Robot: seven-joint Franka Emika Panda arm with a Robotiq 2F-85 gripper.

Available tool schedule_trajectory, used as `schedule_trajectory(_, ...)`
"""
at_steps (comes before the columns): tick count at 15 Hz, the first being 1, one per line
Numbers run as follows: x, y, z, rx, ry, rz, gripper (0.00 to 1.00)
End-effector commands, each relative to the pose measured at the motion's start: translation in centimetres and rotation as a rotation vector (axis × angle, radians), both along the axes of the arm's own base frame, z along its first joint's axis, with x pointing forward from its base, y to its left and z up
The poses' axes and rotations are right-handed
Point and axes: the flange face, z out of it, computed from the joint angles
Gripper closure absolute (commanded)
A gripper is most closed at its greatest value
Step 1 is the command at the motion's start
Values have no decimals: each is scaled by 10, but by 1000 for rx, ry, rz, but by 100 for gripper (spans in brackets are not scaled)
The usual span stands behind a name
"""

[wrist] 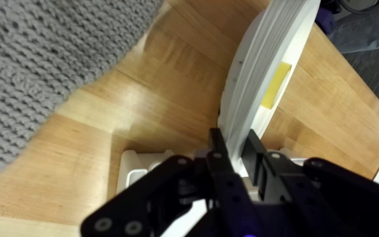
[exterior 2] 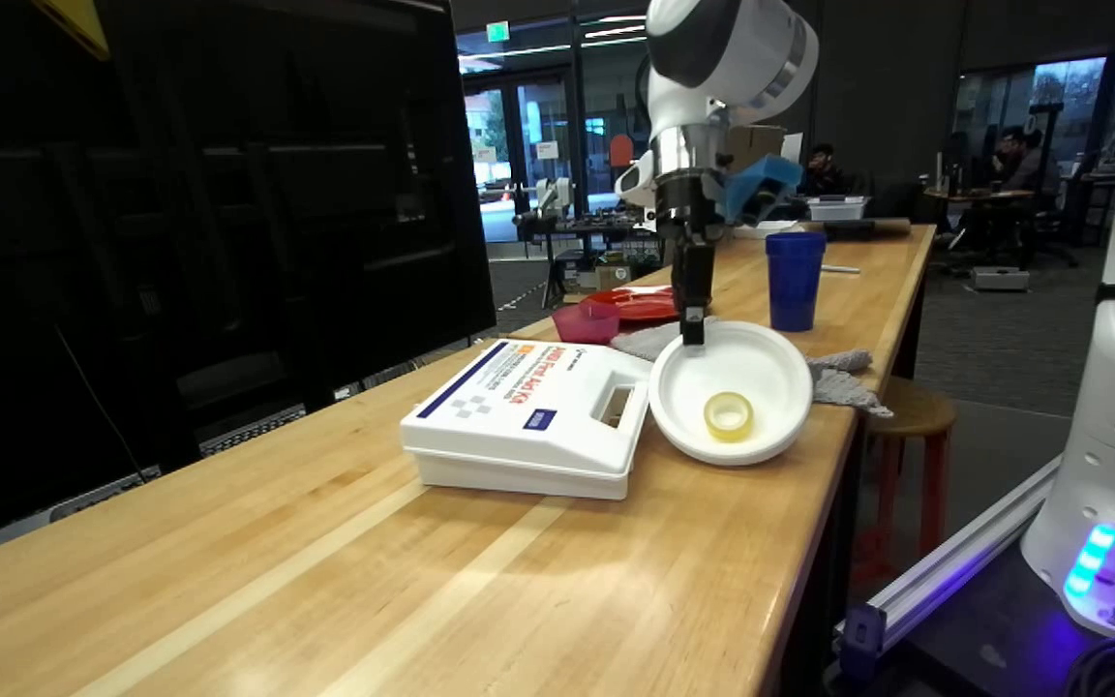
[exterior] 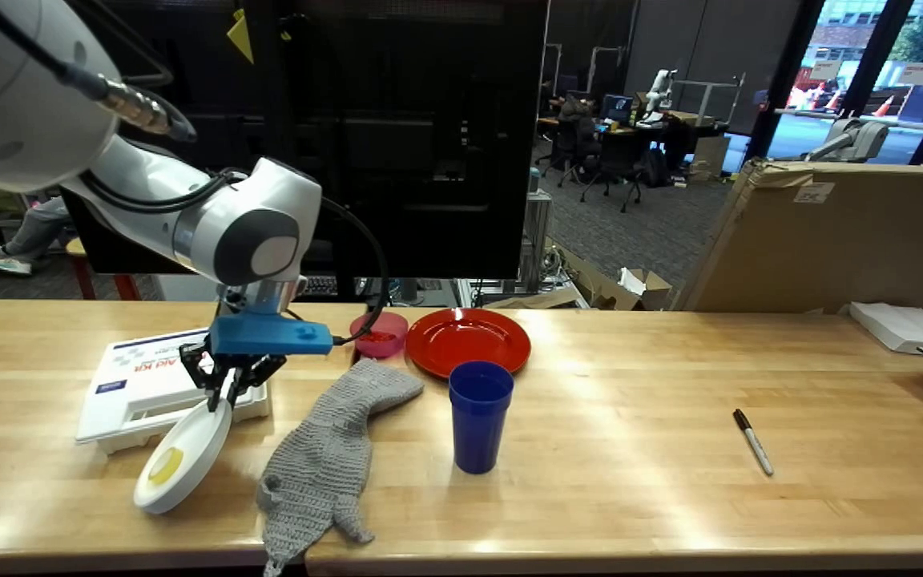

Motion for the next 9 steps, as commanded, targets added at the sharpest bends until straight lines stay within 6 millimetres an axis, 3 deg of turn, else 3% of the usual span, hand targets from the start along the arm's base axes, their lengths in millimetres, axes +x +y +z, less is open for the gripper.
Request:
schedule_trajectory(1,6,-5,9,-23,-18,22,95)
schedule_trajectory(9,21,-16,21,-111,-57,78,95)
